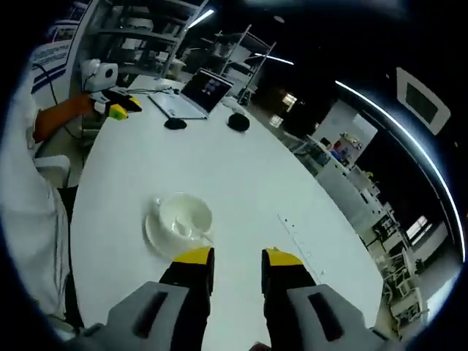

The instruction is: Tidy tabletop coffee trays, cups and spoons，present forward

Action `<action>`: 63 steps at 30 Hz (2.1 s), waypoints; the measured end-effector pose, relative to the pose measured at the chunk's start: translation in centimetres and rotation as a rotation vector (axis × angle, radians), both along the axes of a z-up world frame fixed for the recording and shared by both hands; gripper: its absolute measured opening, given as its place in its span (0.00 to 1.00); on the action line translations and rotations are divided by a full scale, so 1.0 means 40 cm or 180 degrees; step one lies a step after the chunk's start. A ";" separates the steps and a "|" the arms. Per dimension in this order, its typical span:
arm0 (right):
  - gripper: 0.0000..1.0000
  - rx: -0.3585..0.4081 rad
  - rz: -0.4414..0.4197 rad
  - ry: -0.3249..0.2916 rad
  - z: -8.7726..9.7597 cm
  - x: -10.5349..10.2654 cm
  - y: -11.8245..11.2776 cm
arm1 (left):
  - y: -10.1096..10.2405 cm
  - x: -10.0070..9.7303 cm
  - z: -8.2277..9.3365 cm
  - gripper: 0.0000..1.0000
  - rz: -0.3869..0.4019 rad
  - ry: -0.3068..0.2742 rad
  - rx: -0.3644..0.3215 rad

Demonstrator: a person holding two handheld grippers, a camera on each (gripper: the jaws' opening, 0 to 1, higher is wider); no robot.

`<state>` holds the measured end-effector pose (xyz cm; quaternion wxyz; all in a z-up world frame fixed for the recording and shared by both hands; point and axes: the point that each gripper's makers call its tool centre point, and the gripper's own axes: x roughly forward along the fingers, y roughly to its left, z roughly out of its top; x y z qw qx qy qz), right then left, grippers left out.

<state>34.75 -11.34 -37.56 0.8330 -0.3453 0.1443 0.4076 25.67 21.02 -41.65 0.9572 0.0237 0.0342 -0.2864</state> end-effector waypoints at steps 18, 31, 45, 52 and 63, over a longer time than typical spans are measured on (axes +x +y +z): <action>0.29 0.1245 -0.0842 -0.0707 0.111 -0.076 -0.228 | 0.024 0.013 -0.003 0.30 0.0205 -0.0086 -0.0089; 0.30 0.1905 -0.1425 -0.0707 0.017 -0.116 -0.340 | 0.081 0.024 -0.010 0.30 0.0766 -0.0346 -0.0116; 0.30 0.2215 -0.1568 -0.0533 -0.105 -0.113 -0.346 | 0.087 0.024 -0.068 0.31 0.0990 -0.0267 -0.0193; 0.30 0.2218 -0.1569 -0.0540 -0.099 -0.110 -0.351 | 0.086 0.026 -0.074 0.31 0.0990 -0.0239 -0.0208; 0.32 0.2371 -0.1567 0.0067 -0.135 -0.082 -0.304 | 0.072 0.061 -0.103 0.33 0.0876 0.0447 -0.0875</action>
